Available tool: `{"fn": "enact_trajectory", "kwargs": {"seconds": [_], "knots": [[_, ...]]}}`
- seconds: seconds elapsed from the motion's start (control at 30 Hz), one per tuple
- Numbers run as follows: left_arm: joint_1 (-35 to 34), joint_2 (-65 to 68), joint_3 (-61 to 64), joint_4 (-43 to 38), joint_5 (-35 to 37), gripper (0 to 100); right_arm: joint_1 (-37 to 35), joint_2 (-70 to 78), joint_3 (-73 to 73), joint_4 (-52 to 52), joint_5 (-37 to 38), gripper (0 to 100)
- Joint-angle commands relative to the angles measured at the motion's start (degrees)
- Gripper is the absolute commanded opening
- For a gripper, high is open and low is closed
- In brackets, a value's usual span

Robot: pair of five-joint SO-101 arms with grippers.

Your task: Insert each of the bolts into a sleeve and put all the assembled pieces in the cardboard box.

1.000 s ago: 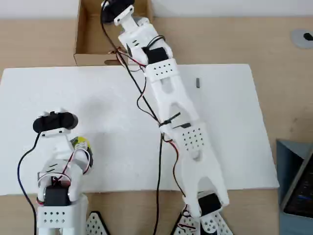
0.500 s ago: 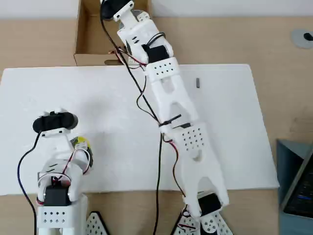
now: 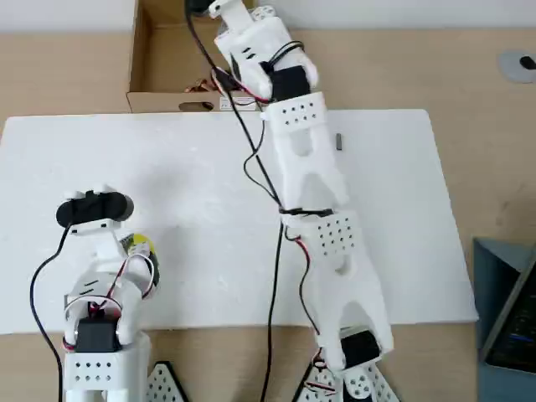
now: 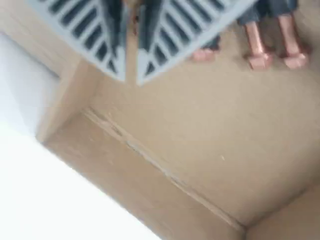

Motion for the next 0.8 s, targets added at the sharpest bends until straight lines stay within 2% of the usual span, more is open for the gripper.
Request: {"fn": "enact_trajectory", "kwargs": {"seconds": [0.0, 0.37, 0.5, 0.6, 0.77], "knots": [[-0.4, -0.5, -0.5, -0.4, -0.2, 0, 1.5, -2.4, -9.4, 6.6, -1.5, 0.9], [-0.4, -0.5, -0.5, -0.4, -0.2, 0, 4.9, -12.1, -12.1, 26.9, -3.1, 0.9], [-0.4, -0.5, -0.5, -0.4, -0.2, 0, 7.2, -16.8, -12.0, 38.0, -3.5, 0.9], [-0.4, -0.5, -0.5, -0.4, -0.2, 0, 8.5, -20.5, -11.9, 47.4, -7.6, 0.9], [-0.4, -0.5, -0.5, -0.4, -0.2, 0, 14.1, -27.9, -11.6, 47.2, -11.8, 0.9]]}}
